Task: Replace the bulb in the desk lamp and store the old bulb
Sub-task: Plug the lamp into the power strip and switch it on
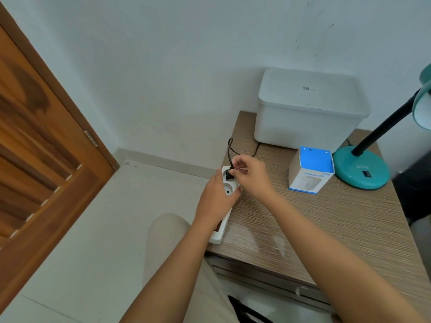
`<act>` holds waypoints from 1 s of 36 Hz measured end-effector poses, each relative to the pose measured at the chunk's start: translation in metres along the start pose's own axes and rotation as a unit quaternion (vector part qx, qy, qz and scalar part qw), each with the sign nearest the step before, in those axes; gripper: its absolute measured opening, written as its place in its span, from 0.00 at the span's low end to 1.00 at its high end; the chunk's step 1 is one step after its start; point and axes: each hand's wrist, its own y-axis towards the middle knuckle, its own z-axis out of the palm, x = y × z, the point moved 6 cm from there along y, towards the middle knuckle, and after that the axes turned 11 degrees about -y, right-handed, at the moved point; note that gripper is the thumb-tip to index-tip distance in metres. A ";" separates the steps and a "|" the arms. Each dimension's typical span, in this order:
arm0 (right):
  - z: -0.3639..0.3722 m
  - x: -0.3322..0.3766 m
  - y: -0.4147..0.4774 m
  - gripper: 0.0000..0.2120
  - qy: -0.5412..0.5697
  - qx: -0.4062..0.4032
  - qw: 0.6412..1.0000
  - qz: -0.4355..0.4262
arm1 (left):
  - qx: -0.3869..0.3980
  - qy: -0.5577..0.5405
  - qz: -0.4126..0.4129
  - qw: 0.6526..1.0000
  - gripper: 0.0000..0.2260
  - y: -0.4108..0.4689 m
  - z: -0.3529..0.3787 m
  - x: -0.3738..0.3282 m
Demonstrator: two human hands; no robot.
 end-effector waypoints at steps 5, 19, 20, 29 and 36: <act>0.005 0.002 0.003 0.07 -0.049 0.023 0.998 -0.020 | 0.005 -0.004 0.003 1.000 0.32 -0.002 0.000 -0.002; -0.006 0.013 0.000 0.03 -0.123 0.088 0.988 -0.019 | 0.039 0.006 0.011 0.999 0.29 -0.007 -0.004 -0.014; -0.012 0.014 -0.001 0.04 -0.130 0.090 0.987 -0.019 | 0.045 0.009 0.013 0.999 0.26 -0.007 -0.006 -0.016; -0.112 0.000 -0.012 0.14 -0.209 0.064 0.976 0.020 | 0.008 0.088 0.068 0.994 0.23 0.024 -0.022 -0.093; -0.206 -0.037 -0.033 0.19 -0.240 0.034 0.965 0.102 | 0.029 0.090 0.120 0.988 0.18 0.052 0.023 -0.173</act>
